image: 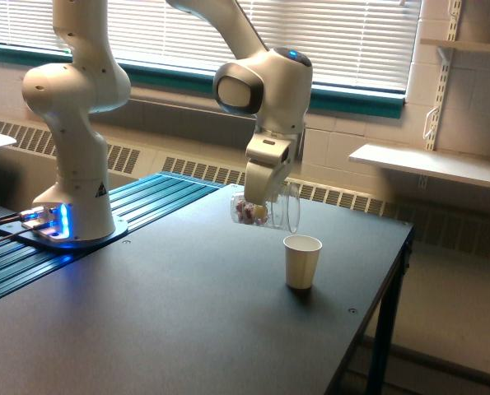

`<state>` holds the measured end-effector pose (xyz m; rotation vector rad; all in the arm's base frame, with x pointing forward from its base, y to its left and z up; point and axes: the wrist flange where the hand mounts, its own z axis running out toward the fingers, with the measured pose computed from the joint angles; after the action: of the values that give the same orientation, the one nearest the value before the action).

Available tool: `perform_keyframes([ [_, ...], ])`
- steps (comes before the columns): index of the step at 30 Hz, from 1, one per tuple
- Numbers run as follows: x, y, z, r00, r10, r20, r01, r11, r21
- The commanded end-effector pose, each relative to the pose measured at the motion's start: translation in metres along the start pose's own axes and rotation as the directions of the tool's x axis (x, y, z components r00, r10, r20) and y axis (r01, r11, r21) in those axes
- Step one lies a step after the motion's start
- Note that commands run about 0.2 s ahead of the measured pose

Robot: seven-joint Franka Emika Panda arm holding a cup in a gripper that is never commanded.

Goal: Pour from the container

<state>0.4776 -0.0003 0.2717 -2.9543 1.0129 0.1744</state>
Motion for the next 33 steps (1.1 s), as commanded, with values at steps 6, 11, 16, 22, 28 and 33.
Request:
perform_keyframes([
  [6, -0.002, -0.007, -0.007, 0.999, 0.026, 0.037, -0.027, 1.0, 0.007],
  [11, -0.003, -0.008, -0.008, 0.995, 0.048, 0.085, -0.05, 0.998, 0.029],
  [16, -0.004, -0.01, -0.012, 0.992, 0.061, 0.109, -0.065, 0.997, 0.038],
  [22, -0.003, -0.01, -0.014, 0.988, 0.076, 0.132, -0.083, 0.996, 0.045],
  [28, 0.0, -0.008, -0.016, 0.976, 0.117, 0.186, -0.13, 0.989, 0.063],
  [33, 0.003, -0.01, -0.015, 0.971, 0.12, 0.206, -0.136, 0.989, 0.064],
])
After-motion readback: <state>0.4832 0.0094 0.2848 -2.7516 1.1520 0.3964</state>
